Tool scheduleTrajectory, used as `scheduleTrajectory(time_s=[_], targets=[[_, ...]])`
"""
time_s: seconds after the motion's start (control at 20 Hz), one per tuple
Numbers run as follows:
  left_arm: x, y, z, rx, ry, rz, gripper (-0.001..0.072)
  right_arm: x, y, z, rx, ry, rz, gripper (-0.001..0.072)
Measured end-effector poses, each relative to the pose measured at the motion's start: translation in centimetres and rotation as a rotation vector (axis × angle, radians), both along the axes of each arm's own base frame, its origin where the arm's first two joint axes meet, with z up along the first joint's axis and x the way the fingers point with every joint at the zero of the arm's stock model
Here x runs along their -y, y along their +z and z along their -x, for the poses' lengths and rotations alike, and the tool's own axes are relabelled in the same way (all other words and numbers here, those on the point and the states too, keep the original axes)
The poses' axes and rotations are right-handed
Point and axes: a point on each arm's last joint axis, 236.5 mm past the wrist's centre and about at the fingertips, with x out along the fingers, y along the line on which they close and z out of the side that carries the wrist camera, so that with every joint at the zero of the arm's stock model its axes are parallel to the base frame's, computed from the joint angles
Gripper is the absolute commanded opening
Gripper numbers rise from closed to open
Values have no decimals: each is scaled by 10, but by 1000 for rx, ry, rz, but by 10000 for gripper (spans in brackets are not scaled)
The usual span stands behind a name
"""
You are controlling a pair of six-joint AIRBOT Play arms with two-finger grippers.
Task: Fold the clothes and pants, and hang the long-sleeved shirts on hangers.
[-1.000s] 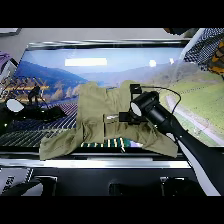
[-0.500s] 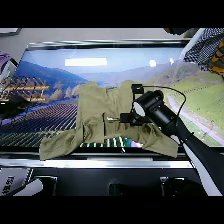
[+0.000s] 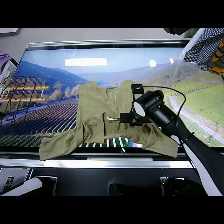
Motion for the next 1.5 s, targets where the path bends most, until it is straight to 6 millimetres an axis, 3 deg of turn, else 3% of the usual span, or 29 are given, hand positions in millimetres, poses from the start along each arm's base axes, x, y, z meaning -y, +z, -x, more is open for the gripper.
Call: scheduleTrajectory(time_s=[0.2,0.5,1.3,1.45,1.5], targets=[[-23,-25,12,-114,-112,-48,549,-1,0,1,-3,0,-3,33],[-40,-62,11,-176,-206,-68,549,-3,-1,5,-22,-19,-16,33],[9,-131,-17,-214,-501,54,522,0,-2,14,-62,-49,-10,33],[14,-137,-18,-224,-516,65,363,0,-2,15,-67,-49,-6,33],[15,-138,-18,-224,-520,65,362,0,-2,15,-66,-49,-6,33]])
